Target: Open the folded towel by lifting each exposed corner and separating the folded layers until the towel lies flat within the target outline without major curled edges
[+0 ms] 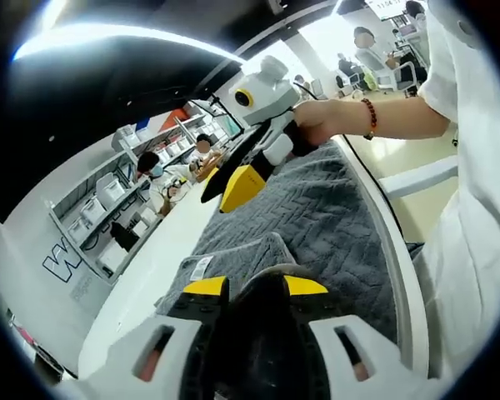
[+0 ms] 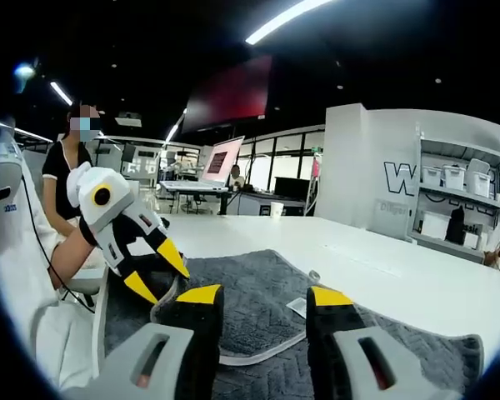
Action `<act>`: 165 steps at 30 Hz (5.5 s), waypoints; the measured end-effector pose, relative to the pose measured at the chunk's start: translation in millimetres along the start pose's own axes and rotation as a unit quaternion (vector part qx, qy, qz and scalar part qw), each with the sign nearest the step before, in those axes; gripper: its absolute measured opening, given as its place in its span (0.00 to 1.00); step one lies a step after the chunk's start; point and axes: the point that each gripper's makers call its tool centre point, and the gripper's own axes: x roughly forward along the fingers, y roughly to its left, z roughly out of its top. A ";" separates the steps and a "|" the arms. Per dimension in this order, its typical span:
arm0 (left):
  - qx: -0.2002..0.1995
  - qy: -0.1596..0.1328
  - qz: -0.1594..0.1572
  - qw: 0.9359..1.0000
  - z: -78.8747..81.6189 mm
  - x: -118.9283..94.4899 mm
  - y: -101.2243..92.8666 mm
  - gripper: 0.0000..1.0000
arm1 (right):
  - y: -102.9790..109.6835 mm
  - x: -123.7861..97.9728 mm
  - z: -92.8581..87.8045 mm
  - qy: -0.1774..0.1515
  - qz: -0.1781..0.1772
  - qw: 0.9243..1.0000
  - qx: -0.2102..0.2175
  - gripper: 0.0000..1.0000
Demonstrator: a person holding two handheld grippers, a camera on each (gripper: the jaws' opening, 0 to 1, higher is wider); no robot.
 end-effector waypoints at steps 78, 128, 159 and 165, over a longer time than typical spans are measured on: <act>-0.077 -0.078 -0.049 0.993 12.0 -11.1 -27.9 0.01 | -40.8 41.4 -27.5 0.040 -0.032 0.997 0.063 0.35; -0.084 -0.116 -0.051 0.988 21.8 -22.6 -32.1 0.01 | -87.6 89.5 -61.7 0.121 -0.085 0.984 0.094 0.34; -0.096 -0.120 -0.052 0.987 19.7 -28.5 -37.0 0.01 | -97.7 109.9 -76.9 0.139 -0.092 0.978 0.127 0.22; -0.100 -0.121 -0.051 0.986 18.3 -29.3 -37.8 0.01 | -109.9 106.5 -76.2 0.130 -0.112 0.973 0.151 0.00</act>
